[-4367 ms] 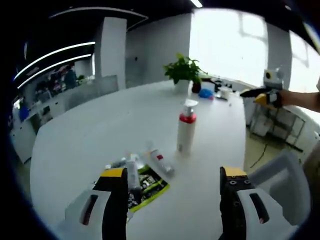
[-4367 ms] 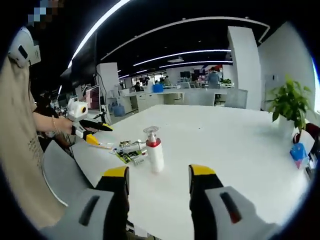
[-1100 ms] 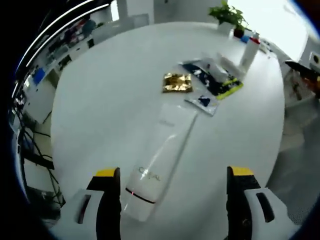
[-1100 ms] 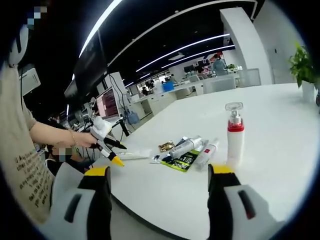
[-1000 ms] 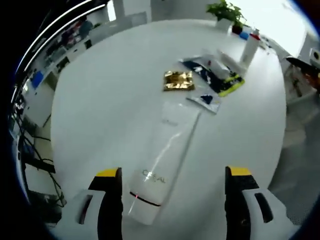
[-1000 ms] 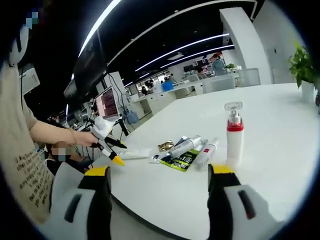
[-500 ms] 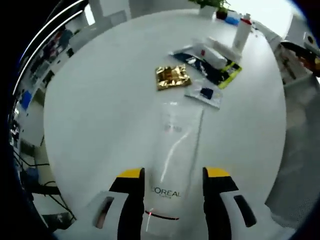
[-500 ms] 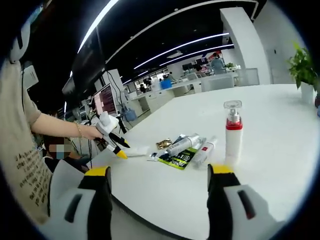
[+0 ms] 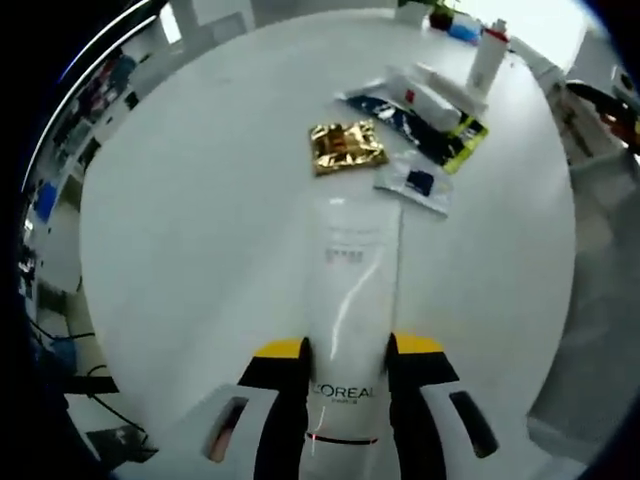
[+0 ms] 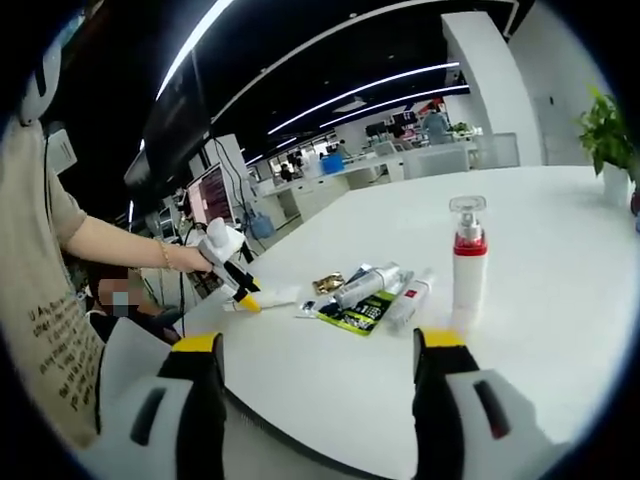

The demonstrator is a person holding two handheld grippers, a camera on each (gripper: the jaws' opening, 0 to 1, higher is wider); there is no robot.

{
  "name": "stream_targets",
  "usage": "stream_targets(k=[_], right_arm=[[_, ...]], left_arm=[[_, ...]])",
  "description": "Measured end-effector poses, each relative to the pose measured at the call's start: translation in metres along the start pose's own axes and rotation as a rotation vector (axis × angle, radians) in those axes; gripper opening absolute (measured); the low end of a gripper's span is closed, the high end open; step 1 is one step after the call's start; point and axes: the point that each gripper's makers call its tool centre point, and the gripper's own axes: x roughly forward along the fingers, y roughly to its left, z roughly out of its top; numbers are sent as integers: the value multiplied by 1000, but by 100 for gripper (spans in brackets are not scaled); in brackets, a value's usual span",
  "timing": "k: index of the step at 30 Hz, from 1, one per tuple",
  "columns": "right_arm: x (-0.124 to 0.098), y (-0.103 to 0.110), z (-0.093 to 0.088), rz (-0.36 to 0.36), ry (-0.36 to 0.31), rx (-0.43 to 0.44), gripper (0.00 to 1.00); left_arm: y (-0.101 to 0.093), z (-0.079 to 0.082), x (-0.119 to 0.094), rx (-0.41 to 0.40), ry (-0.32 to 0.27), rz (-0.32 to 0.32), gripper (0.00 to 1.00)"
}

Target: Arrange the skincare products in the storage area until every visible bottle or jar stands upright without overlapping.

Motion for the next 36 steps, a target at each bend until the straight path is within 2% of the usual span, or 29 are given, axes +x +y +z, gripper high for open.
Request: stream_targets(k=[4,7,9,11,13,17,19,21,33,36], right_arm=[[0,2,-1,11,7,-3,77],[1,4,-2,16,16,-12,77],[2,5,-3,21,22,-16,77],[2,6,-3,26,25,-20,77],[2,7,-4,32,27,-22,77],[3,9,-4,42,29,-28,77],[3,11,-4,48,29,-32,77],[3,12,-4,54,30,-38,77],[3,19,-1,78,25,-61,77],[6,25,-2,91,42,-99,77]], left_arm=[[1,1,-1,-24,-29,24,25],[-2,1,-2,-8,-38,35,24],[-8,6,-6,-42,-74,23,24],[-14,15,-11,-85,-129,12,24],[-17,29,-18,-75,-214,8,24],[-24,45,-34,-217,-337,5,23],[-30,53,-41,-268,-391,-14,23],[-38,57,-47,-284,-421,-33,24],[-86,77,-73,-283,-517,-55,24],[-99,81,-76,-278,-535,-56,24]])
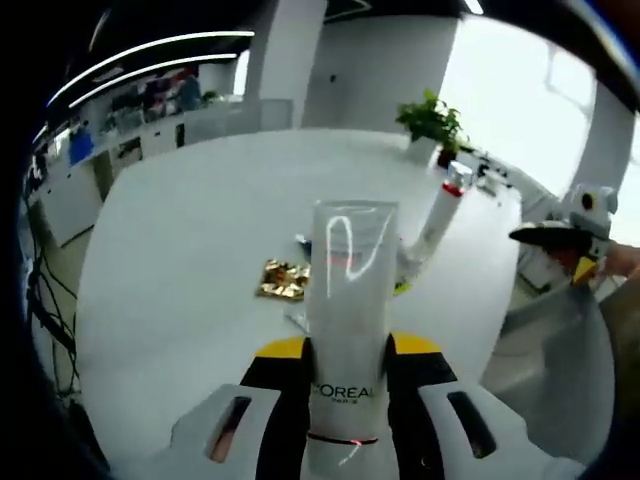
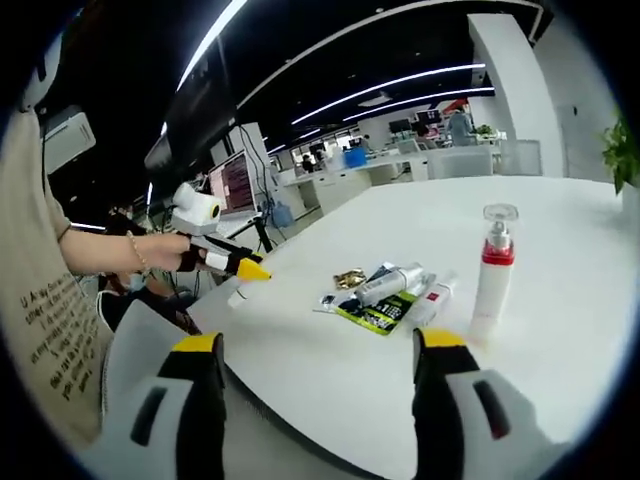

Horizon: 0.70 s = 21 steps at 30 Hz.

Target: Arrange the skincare products in the storage area until every visible bottle or jar stands upright without overlapping.

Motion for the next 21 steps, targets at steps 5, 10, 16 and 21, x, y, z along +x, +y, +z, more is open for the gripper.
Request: stream_targets(k=[5,10,16,21], right_arm=[[8,14,17,47,-61,31,77],[15,31,34,93,-100,29,77],[19,43,50,135,-158,107,71],[22,47,60,154,-206,168,69]], left_arm=[[-27,13,-2,-13,-53,-29,24],[-60,31,-8,-31,-123,-76,24],[-94,43,-11,-37,-172,-112,24],[-117,49,-8,7,-171,-144,25]])
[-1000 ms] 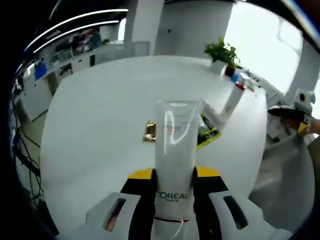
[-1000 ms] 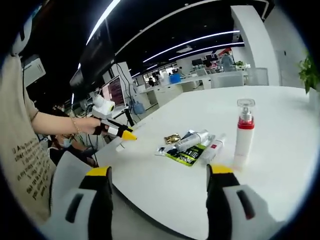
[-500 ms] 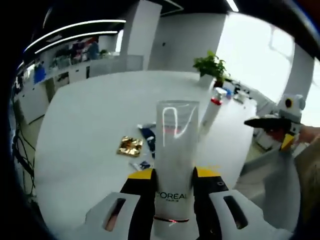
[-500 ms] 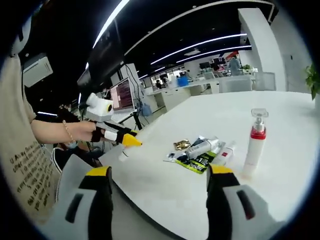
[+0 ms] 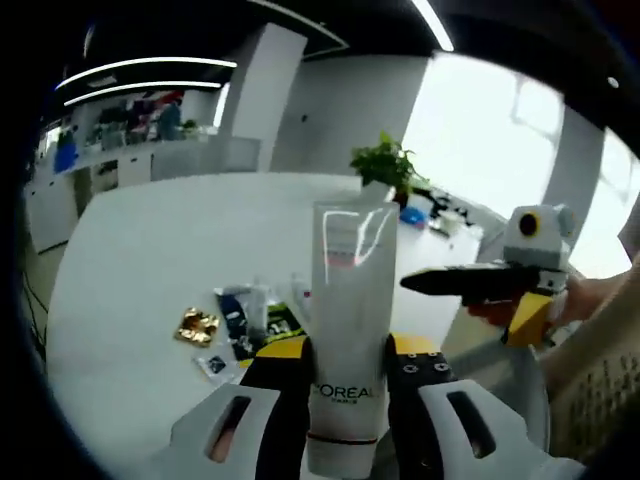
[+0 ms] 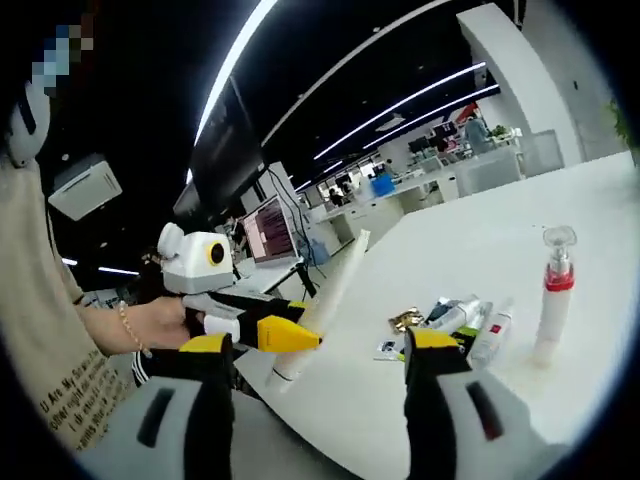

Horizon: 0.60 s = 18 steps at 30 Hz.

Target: Arrange the skincare products in the storage area until every visible bottle or jar stands upright without overlapping.

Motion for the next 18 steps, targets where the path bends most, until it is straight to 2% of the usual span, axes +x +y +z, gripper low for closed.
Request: stream_targets(k=[4,9,13,16,18], right_arm=[[5,5,13,18,-40,32,67],[11,7,30,18,-65,11,60],[12,4,37,-2,-78,-2,54],[11,-3,36,-34,-76,4,45],[10,-7,36,-55,-74,0,38]], left_arm=[[-17,2,5,26,5,-16,25],[-34,5,10,72,12,-39,25],[-41,9,9,89,2,-46,25],[-43,12,9,88,-2,-54,25],[-45,12,9,119,5,-43,25]])
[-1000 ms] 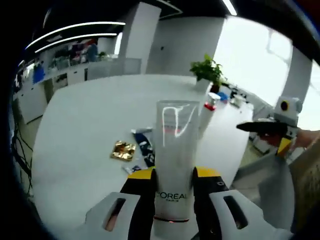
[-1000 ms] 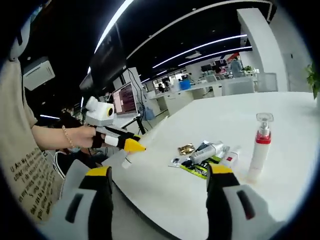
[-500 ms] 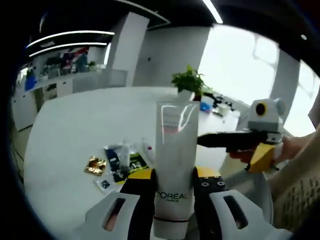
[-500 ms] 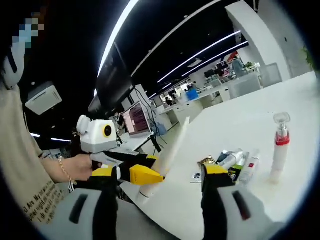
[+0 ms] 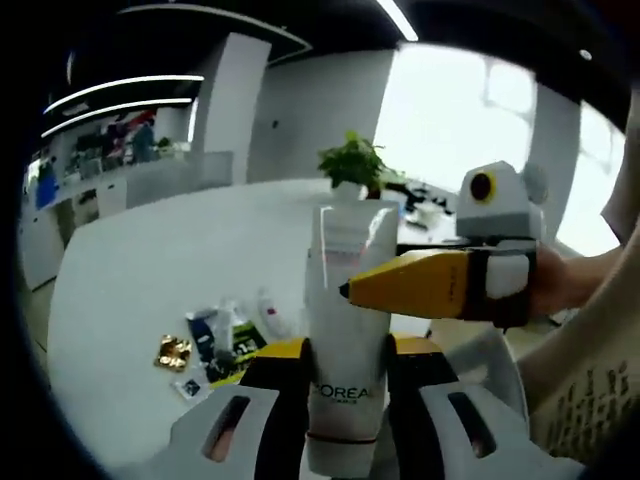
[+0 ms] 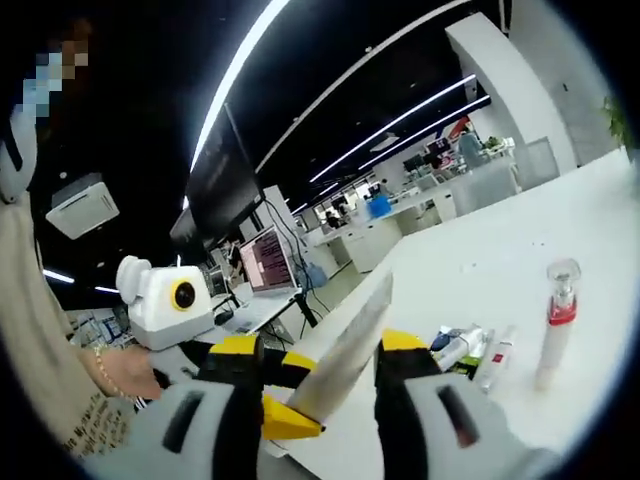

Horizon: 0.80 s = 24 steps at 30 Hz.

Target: Arrange the skincare products in the storage area until every visible bottle or jar stands upright without overlapping.

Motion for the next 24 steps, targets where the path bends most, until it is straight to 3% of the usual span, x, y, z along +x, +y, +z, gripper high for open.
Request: stream_targets(k=[4,9,15,17,24], right_arm=[[-5,-16,-2,-92,5,8,24],[-6,-14,-7,-95,23,67,21],[-7,-10,3,-101,-29,107,13],[-8,-7,6,-93,-31,12,12],[-11,0,10,-72,-28,-20,10]], left_arm=[[-3,-3,1,74,30,33,26],[-3,-6,2,96,51,45,26],[-7,-3,6,122,56,57,26],[-8,-2,8,126,60,62,26],[-12,1,7,125,45,43,27]])
